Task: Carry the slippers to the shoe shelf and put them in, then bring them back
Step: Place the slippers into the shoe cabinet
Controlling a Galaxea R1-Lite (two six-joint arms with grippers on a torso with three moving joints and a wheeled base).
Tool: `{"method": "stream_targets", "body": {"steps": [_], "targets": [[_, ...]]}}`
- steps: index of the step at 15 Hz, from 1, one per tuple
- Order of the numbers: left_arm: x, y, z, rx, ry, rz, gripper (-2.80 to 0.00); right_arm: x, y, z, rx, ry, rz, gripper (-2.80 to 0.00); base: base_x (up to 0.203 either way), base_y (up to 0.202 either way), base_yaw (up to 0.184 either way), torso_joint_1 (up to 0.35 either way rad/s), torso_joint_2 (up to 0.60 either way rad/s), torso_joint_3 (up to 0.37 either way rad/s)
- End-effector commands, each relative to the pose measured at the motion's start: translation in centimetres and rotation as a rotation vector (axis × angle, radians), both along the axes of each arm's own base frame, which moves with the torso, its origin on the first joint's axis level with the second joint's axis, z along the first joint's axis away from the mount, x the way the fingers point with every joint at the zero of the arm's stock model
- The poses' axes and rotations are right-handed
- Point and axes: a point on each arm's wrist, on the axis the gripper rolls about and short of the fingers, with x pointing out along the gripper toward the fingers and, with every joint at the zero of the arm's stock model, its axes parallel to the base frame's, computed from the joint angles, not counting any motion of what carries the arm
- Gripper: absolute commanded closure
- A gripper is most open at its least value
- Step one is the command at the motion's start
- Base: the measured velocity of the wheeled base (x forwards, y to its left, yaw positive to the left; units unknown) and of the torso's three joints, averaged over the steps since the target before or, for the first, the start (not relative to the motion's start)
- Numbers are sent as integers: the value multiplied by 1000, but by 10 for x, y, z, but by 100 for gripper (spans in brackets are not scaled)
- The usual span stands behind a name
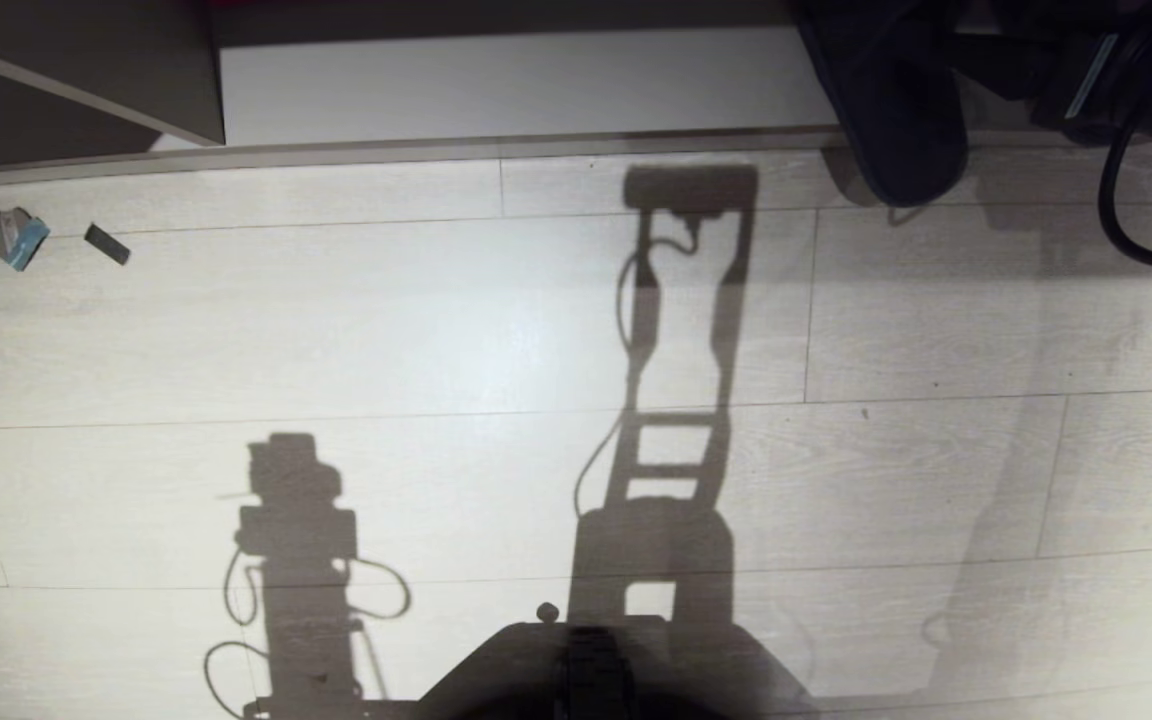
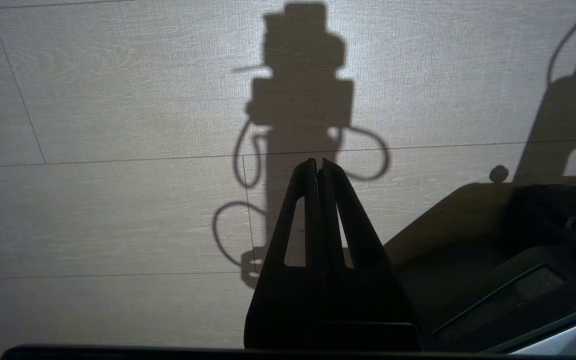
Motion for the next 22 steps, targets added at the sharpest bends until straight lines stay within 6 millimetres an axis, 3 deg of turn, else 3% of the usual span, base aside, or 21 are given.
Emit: {"method": "stream_targets", "body": {"steps": [1, 2, 5, 7, 12, 17, 22], "targets": [[0, 0, 0, 0, 1, 0, 0, -15, 12, 6, 7, -26, 66, -280, 0, 0, 0, 0, 0, 0], [0, 0, 0, 0, -1, 0, 0, -16, 22, 6, 9, -25, 108, 0, 0, 0, 0, 0, 0, 0], [0, 0, 0, 0, 0, 0, 0, 3, 70, -6, 19, 24, 228, 0, 0, 0, 0, 0, 0, 0], [0, 0, 0, 0, 0, 0, 0, 18, 98, -3, 57, 0, 232, 0, 0, 0, 0, 0, 0, 0], [0, 0, 0, 0, 0, 0, 0, 61, 144, 0, 152, -49, 61, 0, 0, 0, 0, 0, 0, 0], [0, 0, 0, 0, 1, 0, 0, 74, 148, -2, 169, -56, -20, 0, 0, 0, 0, 0, 0, 0], [0, 0, 0, 0, 0, 0, 0, 83, 122, 4, 143, -100, -105, 0, 0, 0, 0, 0, 0, 0]]}}
